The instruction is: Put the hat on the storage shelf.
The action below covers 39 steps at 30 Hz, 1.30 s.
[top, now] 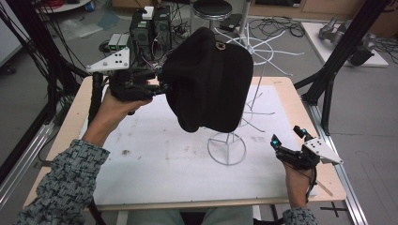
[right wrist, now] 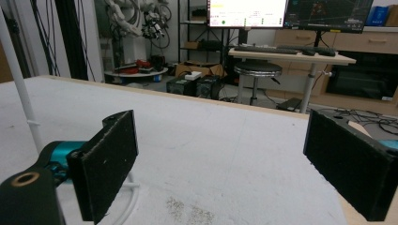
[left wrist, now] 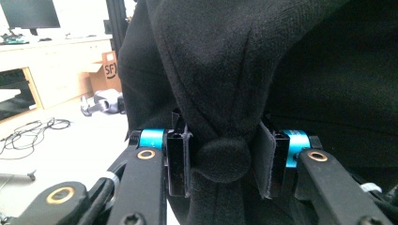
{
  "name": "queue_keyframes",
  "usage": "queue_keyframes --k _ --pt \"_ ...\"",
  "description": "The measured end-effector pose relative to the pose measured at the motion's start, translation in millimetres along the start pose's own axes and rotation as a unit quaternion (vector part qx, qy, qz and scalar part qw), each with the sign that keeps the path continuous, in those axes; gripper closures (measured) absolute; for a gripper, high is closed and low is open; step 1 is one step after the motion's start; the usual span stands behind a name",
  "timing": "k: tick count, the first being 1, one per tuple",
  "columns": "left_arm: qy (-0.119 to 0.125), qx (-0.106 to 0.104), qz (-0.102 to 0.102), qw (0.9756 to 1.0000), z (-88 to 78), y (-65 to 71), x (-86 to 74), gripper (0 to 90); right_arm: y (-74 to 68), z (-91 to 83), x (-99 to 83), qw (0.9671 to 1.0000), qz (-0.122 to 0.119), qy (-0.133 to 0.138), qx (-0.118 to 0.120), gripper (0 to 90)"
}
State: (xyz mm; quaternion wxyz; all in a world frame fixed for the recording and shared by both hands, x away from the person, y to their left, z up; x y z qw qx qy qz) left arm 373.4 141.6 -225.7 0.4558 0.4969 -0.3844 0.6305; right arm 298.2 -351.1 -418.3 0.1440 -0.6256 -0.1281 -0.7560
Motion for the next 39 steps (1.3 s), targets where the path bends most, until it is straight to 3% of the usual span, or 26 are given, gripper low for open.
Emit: queue_keyframes --k 24,32,39 --pt "-0.006 0.022 -0.013 0.9996 -7.1 1.1 -8.5 50.2 -0.5 -0.4 0.3 1.0000 -0.001 -0.001 -0.001 9.4" --pt "0.001 0.035 -0.009 0.9994 -19.3 3.5 -8.6 47.5 -0.4 1.4 -0.1 1.0000 0.002 0.000 0.001 9.4" --pt "0.002 0.060 -0.005 0.9982 -36.9 7.7 -8.4 40.1 -4.2 7.9 -1.4 1.0000 0.002 0.000 0.008 9.4"
Point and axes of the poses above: each handheld gripper's, and its own axes: z roughly forward along the jaws, x roughly out of its top, y roughly to its right, the point moved 1 cm from there along z, roughly forward along the jaws, and after that the axes turned 15 degrees about y, right-handed, at the moved point
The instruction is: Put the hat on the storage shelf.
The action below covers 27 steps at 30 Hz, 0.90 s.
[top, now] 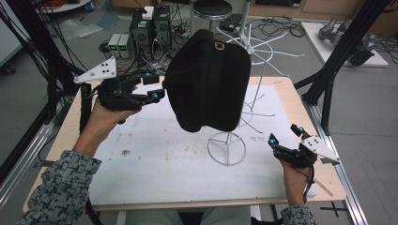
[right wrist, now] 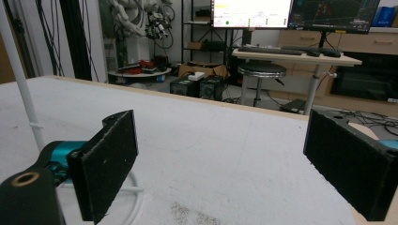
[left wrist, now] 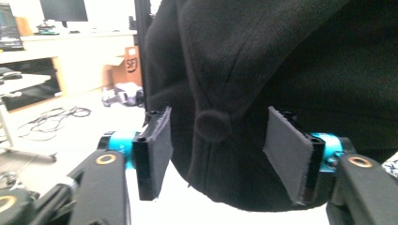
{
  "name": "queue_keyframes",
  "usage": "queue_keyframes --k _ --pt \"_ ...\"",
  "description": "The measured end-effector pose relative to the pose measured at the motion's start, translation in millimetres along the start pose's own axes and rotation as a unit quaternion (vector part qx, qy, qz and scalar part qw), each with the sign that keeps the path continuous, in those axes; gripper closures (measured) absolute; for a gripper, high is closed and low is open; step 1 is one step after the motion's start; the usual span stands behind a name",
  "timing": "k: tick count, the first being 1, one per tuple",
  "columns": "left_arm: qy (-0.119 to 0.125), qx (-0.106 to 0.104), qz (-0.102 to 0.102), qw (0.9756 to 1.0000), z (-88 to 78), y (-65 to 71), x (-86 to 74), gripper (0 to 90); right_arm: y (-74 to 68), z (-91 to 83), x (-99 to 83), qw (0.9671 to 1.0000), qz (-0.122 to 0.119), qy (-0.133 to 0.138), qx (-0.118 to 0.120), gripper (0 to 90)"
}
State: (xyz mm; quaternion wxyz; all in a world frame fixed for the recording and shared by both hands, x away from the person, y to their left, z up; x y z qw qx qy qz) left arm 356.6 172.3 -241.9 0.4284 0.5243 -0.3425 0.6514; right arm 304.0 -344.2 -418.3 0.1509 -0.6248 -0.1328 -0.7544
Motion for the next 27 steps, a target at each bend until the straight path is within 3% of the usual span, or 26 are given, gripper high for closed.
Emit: queue_keyframes --k 3,10,16,21,22,23,24,25,27 --pt "0.008 0.015 -0.003 0.9999 -10.6 0.9 -0.2 33.0 -1.3 2.6 -0.4 1.0000 -0.001 0.000 0.002 9.4" --pt "0.024 0.051 0.003 0.9984 -42.0 0.2 -1.2 29.1 -1.6 3.3 -0.3 1.0000 0.000 0.001 0.003 9.4" --pt "0.015 0.104 0.026 0.9941 -77.3 -1.1 -8.2 28.5 -1.2 3.4 -0.2 1.0000 0.002 0.004 0.001 9.4" --pt "-0.011 0.155 0.064 0.9858 -97.8 -0.2 -19.6 26.1 -3.1 6.4 -0.3 1.0000 0.002 0.004 0.003 9.4" --pt "-0.011 0.155 0.064 0.9858 -97.8 -0.2 -19.6 25.7 -3.9 6.8 -0.3 1.0000 0.004 0.004 0.004 9.4" --pt "-0.019 0.177 0.076 0.9811 -104.7 1.4 -26.4 25.3 -4.1 7.4 -0.4 1.0000 0.003 0.004 0.004 9.4" --pt "-0.019 0.177 0.076 0.9811 -104.7 1.4 -26.4 24.9 -4.1 7.4 -0.4 1.0000 0.003 0.004 0.004 9.4" --pt "-0.027 0.188 0.083 0.9782 -107.9 2.1 -30.3 24.9 -4.5 8.6 -0.5 1.0000 0.003 0.005 0.003 9.4" --pt "-0.043 0.221 0.091 0.9700 -117.6 3.4 -44.3 24.4 -5.2 9.8 -0.8 1.0000 0.003 0.005 0.005 9.4"
Point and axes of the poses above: each handheld gripper's, and its own axes: z roughly forward along the jaws, x roughly out of its top, y roughly to its right, the point moved 1 cm from there along z, roughly forward along the jaws, and after that the axes turned 15 degrees about y, right-handed, at the moved point
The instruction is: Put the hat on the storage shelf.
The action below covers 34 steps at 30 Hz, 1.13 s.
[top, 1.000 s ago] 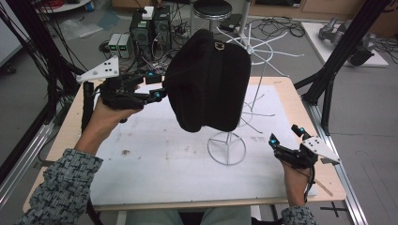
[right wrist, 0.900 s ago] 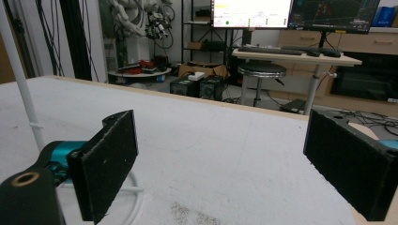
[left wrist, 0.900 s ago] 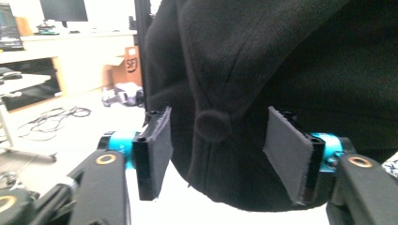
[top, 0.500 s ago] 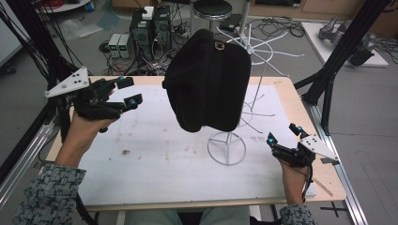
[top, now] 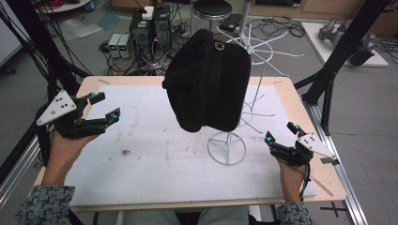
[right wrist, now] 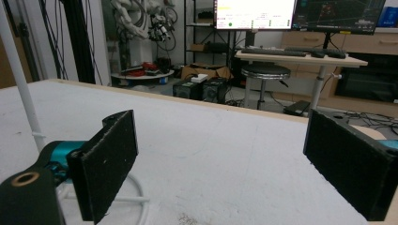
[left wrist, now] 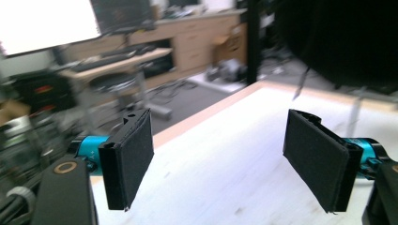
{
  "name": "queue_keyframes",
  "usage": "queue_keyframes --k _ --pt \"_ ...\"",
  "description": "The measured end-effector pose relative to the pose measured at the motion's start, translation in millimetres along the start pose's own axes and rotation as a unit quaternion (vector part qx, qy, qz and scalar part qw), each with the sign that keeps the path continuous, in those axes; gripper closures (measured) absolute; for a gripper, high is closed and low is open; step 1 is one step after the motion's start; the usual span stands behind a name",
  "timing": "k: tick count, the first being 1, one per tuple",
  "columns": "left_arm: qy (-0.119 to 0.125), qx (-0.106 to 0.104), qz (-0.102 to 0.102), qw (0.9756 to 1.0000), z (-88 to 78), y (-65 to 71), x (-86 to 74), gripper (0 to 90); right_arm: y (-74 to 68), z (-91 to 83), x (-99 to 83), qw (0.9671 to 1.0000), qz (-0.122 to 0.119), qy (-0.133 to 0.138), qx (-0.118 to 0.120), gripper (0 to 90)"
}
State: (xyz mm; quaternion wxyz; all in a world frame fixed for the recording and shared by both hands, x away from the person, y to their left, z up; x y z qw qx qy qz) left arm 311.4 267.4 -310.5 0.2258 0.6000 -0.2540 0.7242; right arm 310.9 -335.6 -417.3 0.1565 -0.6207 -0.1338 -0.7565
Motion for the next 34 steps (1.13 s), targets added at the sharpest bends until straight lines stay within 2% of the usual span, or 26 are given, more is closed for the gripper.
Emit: queue_keyframes --k 1,3,5,8,15,18,25,34 --pt "0.000 0.000 0.000 1.0000 0.0 0.0 0.0 24.3 -0.6 0.3 0.0 1.0000 0.000 -0.001 0.000 9.4" --pt "-0.006 0.029 0.000 0.9996 -8.0 -0.5 -15.0 23.9 -1.5 0.1 0.6 1.0000 0.000 0.000 0.000 9.4" --pt "-0.008 0.045 -0.004 0.9990 -11.9 -0.3 -24.3 22.9 -1.6 0.3 0.7 1.0000 0.002 0.002 0.001 9.4" --pt "-0.015 0.057 -0.002 0.9983 -16.1 0.6 -36.5 21.6 -2.1 0.7 0.7 1.0000 0.004 0.001 -0.001 9.4" --pt "-0.027 0.071 -0.010 0.9970 -22.6 0.6 -55.8 21.7 -2.1 1.5 0.2 1.0000 0.004 0.000 0.002 9.4" --pt "-0.026 0.077 -0.019 0.9965 -26.0 -0.1 -62.3 21.7 -1.9 1.3 0.3 1.0000 0.005 0.000 0.002 9.4" --pt "-0.037 0.080 -0.031 0.9957 -29.8 0.5 -80.6 21.7 -2.2 1.7 0.0 1.0000 0.002 -0.001 0.002 9.4" --pt "-0.045 0.083 -0.031 0.9951 -31.1 0.3 -85.3 21.6 -3.3 2.0 -0.1 1.0000 -0.003 -0.003 0.005 9.4"
Point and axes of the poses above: each handheld gripper's, and its own axes: z roughly forward along the jaws, x roughly out of its top, y roughly to its right, the point moved 1 cm from there along z, roughly forward along the jaws, and after that the axes turned 15 degrees about y, right-handed, at the moved point
